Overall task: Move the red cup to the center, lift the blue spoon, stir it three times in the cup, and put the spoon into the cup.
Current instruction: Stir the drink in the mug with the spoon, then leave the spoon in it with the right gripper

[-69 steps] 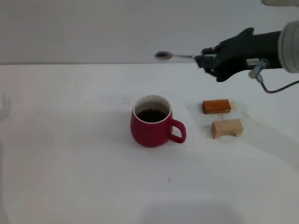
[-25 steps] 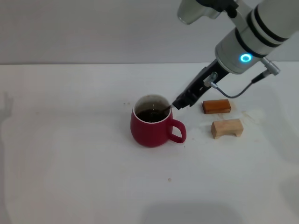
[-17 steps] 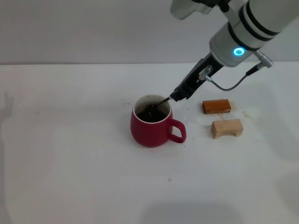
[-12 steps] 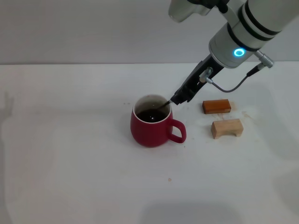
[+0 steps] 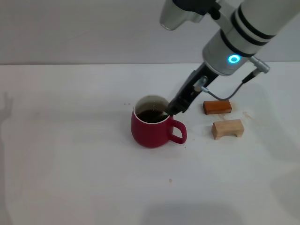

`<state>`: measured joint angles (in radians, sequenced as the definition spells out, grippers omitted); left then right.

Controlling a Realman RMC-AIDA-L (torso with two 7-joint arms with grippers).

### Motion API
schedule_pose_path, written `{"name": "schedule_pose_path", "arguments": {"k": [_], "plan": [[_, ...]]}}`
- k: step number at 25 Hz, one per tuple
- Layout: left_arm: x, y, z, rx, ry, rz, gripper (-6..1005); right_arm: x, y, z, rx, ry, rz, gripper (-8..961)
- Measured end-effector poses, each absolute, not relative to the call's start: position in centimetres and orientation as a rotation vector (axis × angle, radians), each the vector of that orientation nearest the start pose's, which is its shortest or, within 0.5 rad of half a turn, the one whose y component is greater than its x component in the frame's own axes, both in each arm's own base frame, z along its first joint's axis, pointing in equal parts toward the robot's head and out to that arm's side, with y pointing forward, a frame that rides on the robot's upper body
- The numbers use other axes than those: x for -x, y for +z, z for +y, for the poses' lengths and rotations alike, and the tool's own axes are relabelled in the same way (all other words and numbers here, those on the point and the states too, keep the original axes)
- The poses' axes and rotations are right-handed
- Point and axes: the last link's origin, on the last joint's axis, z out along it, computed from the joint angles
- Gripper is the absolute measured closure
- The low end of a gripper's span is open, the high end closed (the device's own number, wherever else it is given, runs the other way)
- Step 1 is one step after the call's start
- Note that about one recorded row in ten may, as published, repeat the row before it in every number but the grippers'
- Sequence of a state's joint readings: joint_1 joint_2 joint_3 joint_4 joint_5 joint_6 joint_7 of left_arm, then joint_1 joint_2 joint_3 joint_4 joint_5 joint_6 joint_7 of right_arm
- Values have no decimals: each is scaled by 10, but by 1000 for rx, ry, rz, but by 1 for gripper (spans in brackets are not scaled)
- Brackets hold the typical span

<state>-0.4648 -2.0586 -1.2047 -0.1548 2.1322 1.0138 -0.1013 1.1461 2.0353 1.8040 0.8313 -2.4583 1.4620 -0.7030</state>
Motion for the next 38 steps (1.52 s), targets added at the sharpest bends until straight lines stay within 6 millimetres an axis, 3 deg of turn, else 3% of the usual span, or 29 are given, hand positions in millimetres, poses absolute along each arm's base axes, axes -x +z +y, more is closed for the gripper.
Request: {"name": "schedule_pose_path", "arguments": {"k": [7, 14, 24, 28, 38], "plan": [[380, 44, 345, 1145, -608, -772, 147, -52, -44, 427, 2811, -404, 560, 820], [380, 43, 345, 1145, -609, -773, 147, -56, -37, 434, 2756, -432, 542, 820], [381, 43, 343, 1141, -606, -777, 147, -64, -37, 422, 2799, -556, 566, 819], [382, 43, 342, 1141, -605, -778, 147, -59, -42, 416, 2844, -532, 560, 819], [380, 43, 344, 1142, -609, -775, 147, -47, -46, 429, 2789, -432, 504, 820]]}}
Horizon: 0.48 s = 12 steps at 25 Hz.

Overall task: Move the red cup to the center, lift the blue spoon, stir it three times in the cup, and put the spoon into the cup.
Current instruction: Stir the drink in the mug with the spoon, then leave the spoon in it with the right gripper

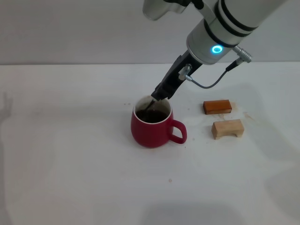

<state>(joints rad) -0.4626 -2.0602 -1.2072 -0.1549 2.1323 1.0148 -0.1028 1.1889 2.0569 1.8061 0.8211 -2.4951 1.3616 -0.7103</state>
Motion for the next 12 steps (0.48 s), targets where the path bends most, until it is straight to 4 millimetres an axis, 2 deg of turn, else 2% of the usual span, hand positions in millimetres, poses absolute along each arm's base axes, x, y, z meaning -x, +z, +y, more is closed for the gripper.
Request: {"name": "schedule_pose_path", "arguments": {"k": [5, 12], "plan": [[380, 43, 344, 1142, -609, -775, 147, -54, -40, 434, 2740, -487, 514, 820], [381, 43, 343, 1142, -607, -776, 147, -65, -38, 422, 2786, -572, 556, 820]]}}
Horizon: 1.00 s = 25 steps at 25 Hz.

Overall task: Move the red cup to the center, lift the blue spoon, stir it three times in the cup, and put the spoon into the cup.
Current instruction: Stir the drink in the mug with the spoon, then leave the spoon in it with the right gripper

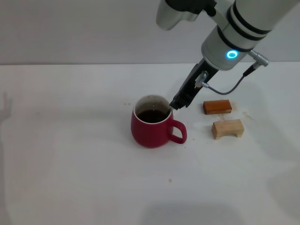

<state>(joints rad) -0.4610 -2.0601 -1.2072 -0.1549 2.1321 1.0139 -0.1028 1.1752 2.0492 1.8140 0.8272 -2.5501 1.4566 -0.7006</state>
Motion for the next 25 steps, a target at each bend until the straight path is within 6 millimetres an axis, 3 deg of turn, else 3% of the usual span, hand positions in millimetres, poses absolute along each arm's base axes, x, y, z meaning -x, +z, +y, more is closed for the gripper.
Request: {"name": "schedule_pose_path", "arguments": {"k": [12, 25], "plan": [[382, 44, 343, 1141, -605, -776, 147, -47, -52, 419, 2842, -455, 513, 819], [380, 44, 345, 1143, -609, -773, 147, -47, -51, 423, 2816, -421, 499, 676]]}}
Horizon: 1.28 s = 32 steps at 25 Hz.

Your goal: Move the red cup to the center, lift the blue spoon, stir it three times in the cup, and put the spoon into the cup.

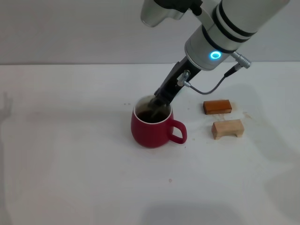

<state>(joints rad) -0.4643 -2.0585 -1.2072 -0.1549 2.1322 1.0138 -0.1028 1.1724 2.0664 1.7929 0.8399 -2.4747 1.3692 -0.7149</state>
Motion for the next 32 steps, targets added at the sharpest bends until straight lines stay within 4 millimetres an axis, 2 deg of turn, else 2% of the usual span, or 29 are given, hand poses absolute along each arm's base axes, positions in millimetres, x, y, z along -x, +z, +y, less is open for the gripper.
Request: {"name": "schedule_pose_path", "arguments": {"k": [4, 5, 6, 7, 8, 12, 16, 17, 19, 20, 21, 22, 23, 24, 25, 26, 29, 30, 31, 32], "plan": [[380, 44, 345, 1143, -609, -773, 147, -46, -47, 430, 2771, -347, 443, 645], [380, 44, 345, 1143, -609, -773, 147, -47, -44, 436, 2712, -268, 369, 637], [380, 44, 345, 1141, -609, -774, 147, -47, -44, 436, 2712, -268, 369, 630], [381, 44, 344, 1140, -607, -775, 147, -51, -40, 439, 2634, -173, 287, 622], [381, 44, 344, 1140, -607, -775, 147, -51, -40, 439, 2634, -173, 287, 622], [381, 44, 344, 1141, -608, -774, 147, -80, -29, 435, 2346, 82, 102, 622], [380, 44, 345, 1144, -611, -773, 147, -118, -20, 422, 2108, 234, 82, 621], [379, 44, 346, 1146, -614, -772, 147, -118, -20, 422, 2108, 234, 82, 621], [377, 43, 347, 1152, -619, -770, 147, -138, -13, 415, 1975, 305, 95, 622], [376, 42, 347, 1157, -621, -768, 147, -162, -6, 406, 1830, 371, 124, 622], [375, 41, 347, 1160, -622, -768, 147, -162, -6, 406, 1830, 371, 124, 623], [375, 41, 347, 1164, -622, -766, 147, -183, 4, 397, 1677, 437, 168, 623], [374, 40, 348, 1167, -622, -765, 147, -183, 4, 397, 1677, 437, 168, 624], [373, 40, 348, 1169, -623, -763, 147, -197, 11, 390, 1575, 474, 207, 624], [372, 39, 349, 1176, -622, -758, 147, -224, 23, 377, 1397, 502, 274, 625], [372, 39, 349, 1176, -622, -758, 147, -224, 23, 377, 1397, 502, 274, 626], [370, 36, 349, 1196, -622, -751, 147, -263, 35, 351, 1157, 507, 327, 627], [368, 34, 349, 1208, -621, -747, 147, -287, 44, 333, 1035, 541, 342, 628], [368, 34, 349, 1208, -621, -747, 147, -287, 44, 333, 1035, 541, 342, 628], [368, 33, 349, 1214, -621, -744, 147, -305, 54, 319, 953, 620, 375, 628]]}}
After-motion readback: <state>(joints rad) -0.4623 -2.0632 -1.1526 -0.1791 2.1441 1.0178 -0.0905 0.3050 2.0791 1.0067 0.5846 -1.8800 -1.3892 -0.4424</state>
